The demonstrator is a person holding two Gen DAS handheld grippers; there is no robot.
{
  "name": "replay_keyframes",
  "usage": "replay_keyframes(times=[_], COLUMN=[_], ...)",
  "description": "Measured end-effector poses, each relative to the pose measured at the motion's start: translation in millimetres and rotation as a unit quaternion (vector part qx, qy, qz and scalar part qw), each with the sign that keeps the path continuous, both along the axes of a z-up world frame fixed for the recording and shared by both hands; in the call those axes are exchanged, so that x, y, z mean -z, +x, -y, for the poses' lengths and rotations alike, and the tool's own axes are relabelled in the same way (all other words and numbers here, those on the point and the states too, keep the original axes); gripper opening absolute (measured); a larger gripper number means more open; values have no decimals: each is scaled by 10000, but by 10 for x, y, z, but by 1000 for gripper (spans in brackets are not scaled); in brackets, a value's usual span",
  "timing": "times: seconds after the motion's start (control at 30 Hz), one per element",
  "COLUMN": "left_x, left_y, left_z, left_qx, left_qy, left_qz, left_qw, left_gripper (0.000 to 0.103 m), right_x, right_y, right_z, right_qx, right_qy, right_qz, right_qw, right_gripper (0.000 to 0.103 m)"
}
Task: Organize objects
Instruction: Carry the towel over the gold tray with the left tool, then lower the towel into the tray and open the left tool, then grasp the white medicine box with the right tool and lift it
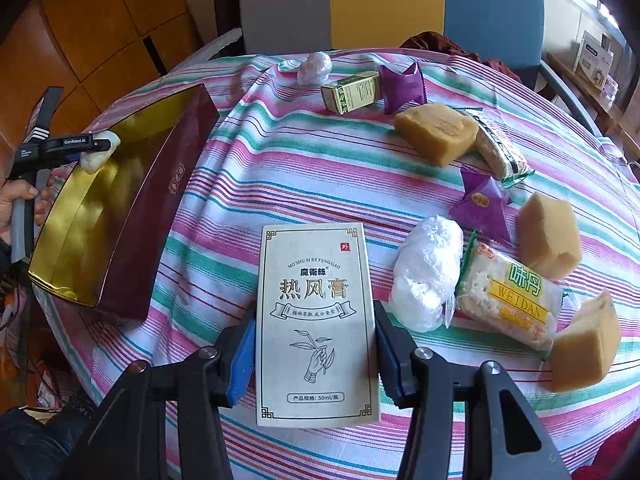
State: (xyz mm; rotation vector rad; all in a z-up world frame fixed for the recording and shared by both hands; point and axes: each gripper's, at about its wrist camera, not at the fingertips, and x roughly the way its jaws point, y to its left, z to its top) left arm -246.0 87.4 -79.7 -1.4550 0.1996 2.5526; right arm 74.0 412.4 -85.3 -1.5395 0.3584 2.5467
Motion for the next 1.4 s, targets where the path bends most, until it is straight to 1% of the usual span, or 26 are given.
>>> replay_keyframes(times=[0.07,0.17,0.3,0.37,0.5,0.6,0.7,0.77,0.9,1.0,1.13,1.27,1.4], left_x=[-8,-63,-180,-261,-422,-476,-481,-486,-527,-528,-528,-546,-562], left_y=[3,51,191,319,727,1102,1389,1544,1789,1887,1945,1988,2010], left_z=[-21,-43,11,74,212,297,340,348,375,421,530,636,725], left_qx=[6,83,115,104,88,107,93,90,96,64,-23,-97,-169], left_qy=[-123,-141,-164,-90,177,388,601,692,784,760,760,702,687], left_qz=[-92,-217,-454,-549,-715,-744,-690,-667,-772,-838,-878,-998,-1065], left_qw=[9999,9996,9988,9984,9972,9964,9958,9953,9939,9936,9932,9925,9918], left_gripper=[56,59,60,60,60,61,61,61,62,63,63,65,66], right_x=[0,-1,0,0,2,3,-15,-82,-339,-562,-773,-876,-890], right_y=[-2,-2,0,-1,-5,-6,7,36,85,38,-138,-365,-565], right_z=[-7,-7,-9,-8,15,40,42,47,124,295,650,1051,1354], right_qx=[11,10,4,-25,-35,-1,156,282,413,256,-157,-625,-915], right_qy=[-19,-13,-3,26,118,182,207,199,167,124,100,99,-20], right_qz=[-5,-5,-4,1,6,13,29,-49,-318,-528,-693,-724,-667], right_qw=[10000,10000,10000,10000,9999,9998,9997,9994,9985,9982,9974,9954,9936], right_gripper=[52,52,52,52,52,52,51,51,51,51,51,51,51])
